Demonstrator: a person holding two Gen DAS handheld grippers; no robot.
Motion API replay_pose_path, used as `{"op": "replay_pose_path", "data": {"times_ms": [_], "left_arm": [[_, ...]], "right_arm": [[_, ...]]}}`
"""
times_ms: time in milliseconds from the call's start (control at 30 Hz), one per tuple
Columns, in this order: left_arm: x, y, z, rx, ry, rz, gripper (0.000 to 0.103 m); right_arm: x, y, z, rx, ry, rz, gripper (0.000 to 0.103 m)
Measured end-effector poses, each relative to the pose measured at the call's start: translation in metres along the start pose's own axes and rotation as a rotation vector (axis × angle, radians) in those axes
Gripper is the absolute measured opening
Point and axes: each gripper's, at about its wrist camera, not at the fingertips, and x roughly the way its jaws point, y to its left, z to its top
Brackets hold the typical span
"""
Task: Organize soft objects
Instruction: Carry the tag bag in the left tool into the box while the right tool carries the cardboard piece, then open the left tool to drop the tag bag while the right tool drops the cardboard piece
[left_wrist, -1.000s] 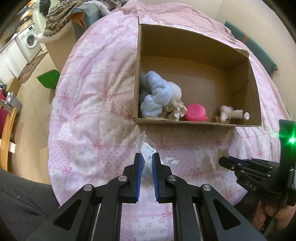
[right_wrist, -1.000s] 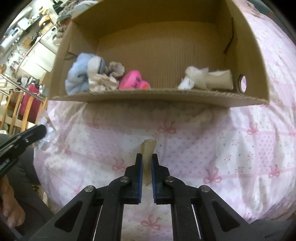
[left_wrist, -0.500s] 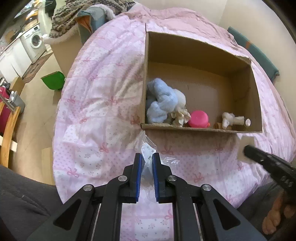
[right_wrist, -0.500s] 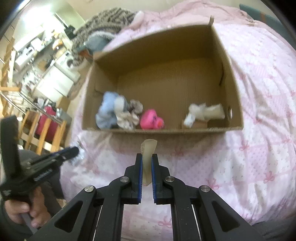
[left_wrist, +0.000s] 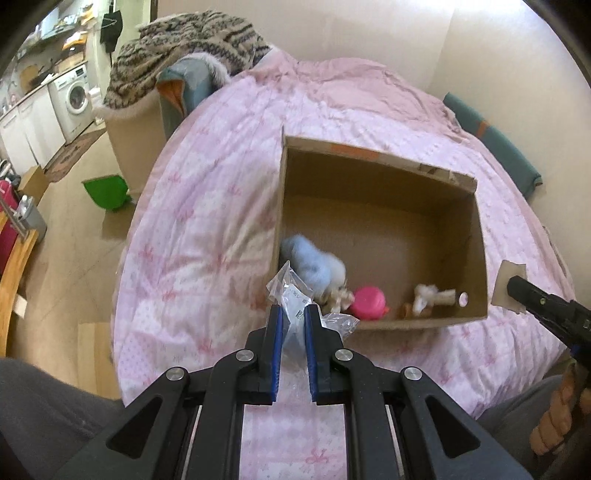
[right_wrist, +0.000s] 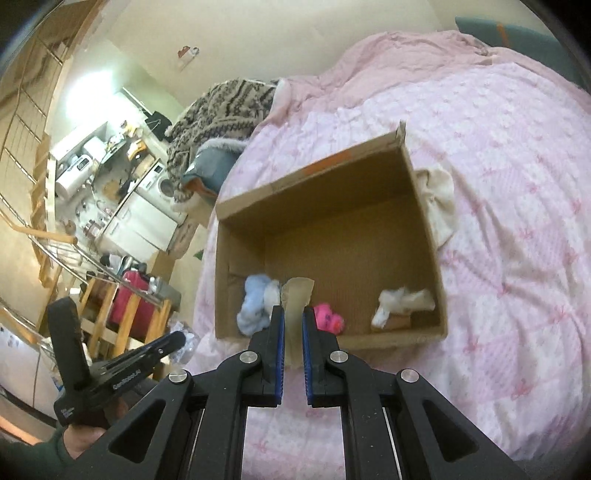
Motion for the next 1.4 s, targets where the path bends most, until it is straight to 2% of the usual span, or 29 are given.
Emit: {"op": "replay_pose_path", "data": {"times_ms": [333, 567, 700, 867, 1000, 1200, 1400], "left_arm": [[0.015, -0.031, 0.049, 0.06, -0.044, -0.001, 0.011], [0.048, -0.058, 0.061, 0.121, -0.067, 0.012, 0.011], [0.075, -0.063, 0.059, 0.129, -0.044, -0.002, 0.011], [0.092, -0.072, 0.043, 0.199, -0.066, -0.039, 0.011], [0.099, -0.075, 0.038, 0.228, -0.052, -0.04, 0.011], [0.103, -0.071, 0.035, 0.205, -0.031, -0.057, 0.011], [0.103, -0.072, 0.034, 0.216, -0.031, -0.052, 0.011]], "right_arm": [[0.015, -0.008, 0.029, -0.021, -0.017, -0.041, 0.01], [0.048, -0.033, 0.017, 0.032, 0.049, -0.119, 0.01], [0.056, -0.033, 0.014, 0.011, 0.075, -0.147, 0.01], [0.068, -0.034, 0.011, 0.0, 0.109, -0.185, 0.011], [0.08, -0.037, 0.007, -0.002, 0.155, -0.213, 0.012], [0.094, -0.044, 0.0, 0.015, 0.219, -0.246, 0.012], [0.094, -0.045, -0.002, 0.019, 0.224, -0.247, 0.012]]}}
